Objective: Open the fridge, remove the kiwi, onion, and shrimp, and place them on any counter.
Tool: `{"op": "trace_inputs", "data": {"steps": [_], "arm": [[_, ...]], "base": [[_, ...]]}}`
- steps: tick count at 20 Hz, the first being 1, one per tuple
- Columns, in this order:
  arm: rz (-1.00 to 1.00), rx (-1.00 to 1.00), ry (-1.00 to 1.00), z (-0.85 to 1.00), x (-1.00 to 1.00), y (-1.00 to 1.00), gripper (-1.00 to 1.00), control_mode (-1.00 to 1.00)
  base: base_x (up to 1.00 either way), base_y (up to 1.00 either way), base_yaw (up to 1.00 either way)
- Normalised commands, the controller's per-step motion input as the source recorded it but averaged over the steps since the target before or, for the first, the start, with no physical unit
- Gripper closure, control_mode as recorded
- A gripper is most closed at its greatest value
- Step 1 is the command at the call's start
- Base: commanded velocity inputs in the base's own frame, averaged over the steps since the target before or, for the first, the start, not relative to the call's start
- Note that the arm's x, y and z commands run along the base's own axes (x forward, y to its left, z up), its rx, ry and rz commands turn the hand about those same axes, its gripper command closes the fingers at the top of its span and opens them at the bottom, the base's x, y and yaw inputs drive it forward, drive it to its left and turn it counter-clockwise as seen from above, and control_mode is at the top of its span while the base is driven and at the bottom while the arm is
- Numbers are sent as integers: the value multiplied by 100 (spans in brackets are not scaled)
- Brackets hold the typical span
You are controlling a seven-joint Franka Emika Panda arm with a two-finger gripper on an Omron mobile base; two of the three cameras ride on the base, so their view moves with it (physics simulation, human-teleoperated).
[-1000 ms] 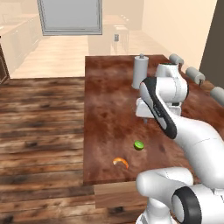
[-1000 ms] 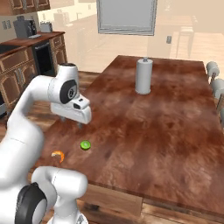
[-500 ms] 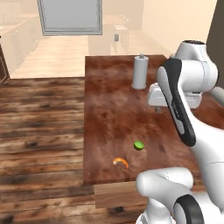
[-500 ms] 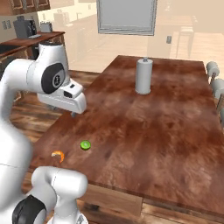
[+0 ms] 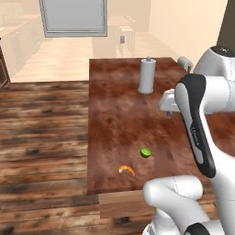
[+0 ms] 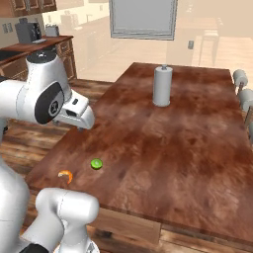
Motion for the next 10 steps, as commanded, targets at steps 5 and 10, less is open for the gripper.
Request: {"op": "trace_inputs", "data": {"steps": [5, 10], "arm": [[0, 0, -13, 1, -3, 0, -100, -100], [0, 0, 0, 20, -15, 0, -100, -100]], "base": [[0, 0, 0], [0, 0, 0]]}}
